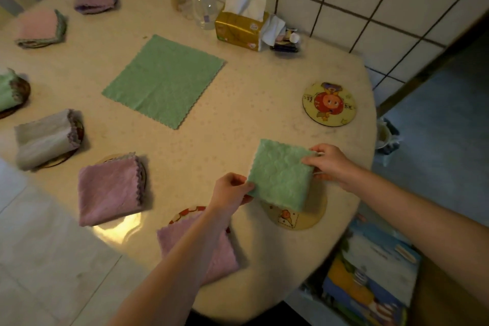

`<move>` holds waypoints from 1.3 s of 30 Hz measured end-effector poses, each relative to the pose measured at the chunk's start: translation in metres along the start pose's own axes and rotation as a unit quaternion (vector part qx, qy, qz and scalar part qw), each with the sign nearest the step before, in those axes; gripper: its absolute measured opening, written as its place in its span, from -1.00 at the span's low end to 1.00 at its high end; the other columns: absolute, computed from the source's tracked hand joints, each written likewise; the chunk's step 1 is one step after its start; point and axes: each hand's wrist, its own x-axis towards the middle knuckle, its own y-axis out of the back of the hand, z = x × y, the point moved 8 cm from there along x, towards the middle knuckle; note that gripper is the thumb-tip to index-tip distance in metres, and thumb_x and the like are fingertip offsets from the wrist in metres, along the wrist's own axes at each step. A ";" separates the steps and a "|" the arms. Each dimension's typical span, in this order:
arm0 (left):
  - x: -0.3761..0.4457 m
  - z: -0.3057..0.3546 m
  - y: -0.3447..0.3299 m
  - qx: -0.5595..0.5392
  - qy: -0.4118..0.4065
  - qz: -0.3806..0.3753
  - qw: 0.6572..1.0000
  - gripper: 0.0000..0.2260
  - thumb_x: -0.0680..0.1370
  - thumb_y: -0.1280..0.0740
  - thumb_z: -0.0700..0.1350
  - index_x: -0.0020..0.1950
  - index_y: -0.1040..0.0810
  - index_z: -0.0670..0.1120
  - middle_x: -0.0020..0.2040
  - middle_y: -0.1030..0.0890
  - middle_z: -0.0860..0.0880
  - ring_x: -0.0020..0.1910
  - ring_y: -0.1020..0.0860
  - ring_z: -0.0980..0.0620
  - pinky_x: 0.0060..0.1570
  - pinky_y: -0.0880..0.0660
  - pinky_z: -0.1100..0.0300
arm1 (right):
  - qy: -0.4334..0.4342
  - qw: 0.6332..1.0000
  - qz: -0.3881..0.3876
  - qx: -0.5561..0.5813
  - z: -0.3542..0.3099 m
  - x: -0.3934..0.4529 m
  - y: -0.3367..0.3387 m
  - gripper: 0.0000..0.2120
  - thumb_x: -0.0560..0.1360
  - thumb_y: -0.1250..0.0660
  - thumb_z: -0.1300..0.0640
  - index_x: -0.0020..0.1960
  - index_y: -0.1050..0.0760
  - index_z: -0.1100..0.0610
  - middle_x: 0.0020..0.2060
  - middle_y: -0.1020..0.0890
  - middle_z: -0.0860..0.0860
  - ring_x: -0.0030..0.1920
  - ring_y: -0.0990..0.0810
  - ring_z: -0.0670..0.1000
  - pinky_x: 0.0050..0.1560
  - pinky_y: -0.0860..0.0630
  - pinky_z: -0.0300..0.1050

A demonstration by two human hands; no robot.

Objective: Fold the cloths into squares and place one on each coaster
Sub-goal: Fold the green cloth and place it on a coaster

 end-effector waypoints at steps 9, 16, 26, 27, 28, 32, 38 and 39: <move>-0.021 -0.057 -0.032 0.040 0.009 0.027 0.999 -0.83 0.48 -0.39 -0.37 -0.22 -0.46 -0.17 -0.30 -0.49 -0.10 -0.33 -0.50 0.01 -0.34 -0.55 0.20 | -0.028 0.999 0.025 -0.005 0.076 -0.011 0.021 -0.79 0.42 -0.44 0.24 0.00 -0.46 0.14 -0.11 -0.55 0.10 -0.17 -0.54 0.05 -0.31 -0.51 -0.09; -0.023 -0.057 -0.027 0.095 -0.022 0.054 0.994 -0.91 0.50 -0.37 -0.34 -0.15 -0.49 -0.22 -0.29 -0.50 -0.12 -0.40 -0.47 0.04 -0.51 -0.46 0.37 | -0.024 0.999 0.039 0.001 0.092 -0.011 0.020 -0.80 0.45 -0.40 0.26 0.03 -0.45 0.13 0.02 -0.56 0.14 -0.06 -0.56 0.09 -0.23 -0.57 -0.04; -0.019 -0.050 -0.024 0.168 -0.044 0.066 0.982 -0.95 0.47 -0.40 -0.26 -0.12 -0.55 -0.18 -0.28 -0.56 -0.04 -0.39 -0.49 0.08 -0.35 -0.47 0.24 | -0.029 0.998 0.057 -0.004 0.091 -0.004 0.024 -0.85 0.42 -0.42 0.20 -0.07 -0.48 0.08 -0.04 -0.59 0.07 -0.02 -0.60 0.10 -0.24 -0.59 -0.07; -0.017 -0.048 -0.024 0.181 -0.046 0.062 0.980 -0.94 0.47 -0.41 -0.25 -0.13 -0.55 -0.16 -0.29 -0.57 -0.03 -0.39 -0.49 0.09 -0.34 -0.47 0.22 | -0.030 0.998 0.060 -0.001 0.094 -0.004 0.025 -0.85 0.42 -0.43 0.20 -0.09 -0.48 0.07 -0.06 -0.60 0.07 -0.04 -0.61 0.10 -0.22 -0.61 -0.06; -0.016 -0.048 -0.024 0.192 -0.045 0.058 0.979 -0.93 0.46 -0.42 -0.24 -0.15 -0.55 -0.14 -0.30 -0.57 -0.02 -0.39 -0.49 0.09 -0.33 -0.47 0.20 | -0.026 0.998 0.064 0.002 0.095 -0.004 0.026 -0.84 0.41 -0.44 0.20 -0.10 -0.47 0.07 -0.08 -0.59 0.06 -0.05 -0.61 0.09 -0.20 -0.62 -0.04; -0.016 -0.051 -0.026 0.238 -0.037 0.047 0.969 -0.89 0.42 -0.45 -0.18 -0.20 -0.53 -0.08 -0.29 -0.59 -0.02 -0.32 -0.53 0.01 -0.25 -0.52 0.10 | 0.001 0.996 0.084 0.012 0.090 -0.003 0.030 -0.84 0.42 -0.43 0.22 -0.13 -0.45 0.07 -0.13 -0.57 0.03 -0.11 -0.58 0.04 -0.14 -0.62 0.00; -0.031 -0.071 -0.042 0.179 0.015 0.017 0.984 -0.81 0.39 -0.48 -0.28 -0.12 -0.49 -0.16 -0.22 -0.60 -0.13 -0.41 -0.55 0.02 -0.42 -0.51 0.21 | 0.065 0.990 0.120 -0.030 0.060 0.001 0.033 -0.80 0.41 -0.44 0.19 -0.04 -0.46 0.08 -0.20 -0.57 -0.03 -0.10 -0.57 0.05 -0.03 -0.55 -0.01; -0.035 -0.076 -0.046 0.153 0.032 0.011 0.988 -0.78 0.38 -0.49 -0.30 -0.11 -0.48 -0.17 -0.20 -0.61 -0.16 -0.43 -0.57 0.01 -0.43 -0.53 0.21 | 0.075 0.989 0.119 -0.037 0.053 0.002 0.031 -0.78 0.41 -0.44 0.19 -0.01 -0.46 0.09 -0.18 -0.57 -0.02 -0.10 -0.56 0.03 -0.05 -0.50 -0.07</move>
